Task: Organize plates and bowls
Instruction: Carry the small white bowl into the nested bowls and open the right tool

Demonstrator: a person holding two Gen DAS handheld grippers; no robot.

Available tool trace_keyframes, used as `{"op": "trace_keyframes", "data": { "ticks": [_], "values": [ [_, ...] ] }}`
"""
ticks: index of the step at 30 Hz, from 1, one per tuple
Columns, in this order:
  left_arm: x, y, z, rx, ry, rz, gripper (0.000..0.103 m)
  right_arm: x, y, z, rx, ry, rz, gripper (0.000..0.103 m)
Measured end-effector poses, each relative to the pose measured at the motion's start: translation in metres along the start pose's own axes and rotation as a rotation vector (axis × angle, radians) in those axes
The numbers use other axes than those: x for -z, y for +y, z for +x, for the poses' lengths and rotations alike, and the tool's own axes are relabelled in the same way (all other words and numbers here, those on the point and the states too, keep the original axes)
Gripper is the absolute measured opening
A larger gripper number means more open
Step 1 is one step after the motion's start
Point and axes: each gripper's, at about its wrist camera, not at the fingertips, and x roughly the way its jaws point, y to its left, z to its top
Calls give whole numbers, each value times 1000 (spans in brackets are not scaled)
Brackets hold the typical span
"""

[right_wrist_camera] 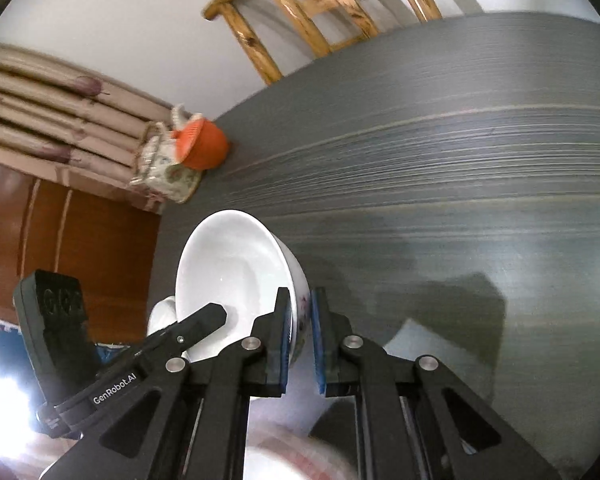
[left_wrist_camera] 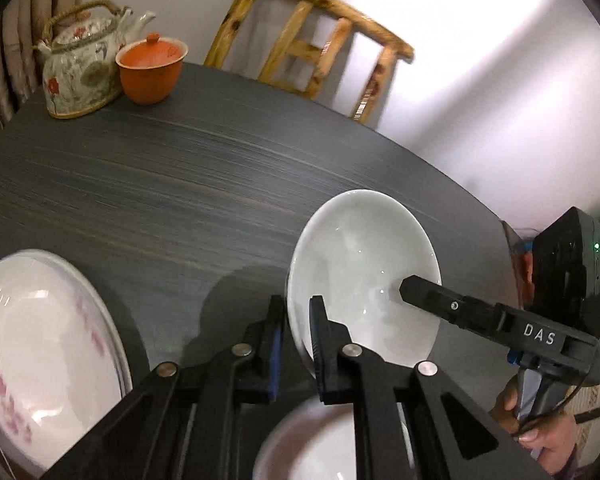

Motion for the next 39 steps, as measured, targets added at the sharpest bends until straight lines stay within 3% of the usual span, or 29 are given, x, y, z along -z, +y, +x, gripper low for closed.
{"op": "trace_keyframes", "data": {
  "ticks": [7, 14, 24, 39],
  "values": [
    [49, -18, -33, 31, 26, 25, 12, 68, 10, -49, -5, -27, -19, 12],
    [91, -17, -24, 17, 86, 34, 12, 125, 2, -64, 31, -15, -11, 12],
    [111, -14, -10, -32, 117, 53, 12, 141, 2, -50, 125, -7, -43, 12],
    [117, -29, -13, -73, 144, 96, 19, 144, 4, -44, 131, 4, -32, 12]
  ]
}}
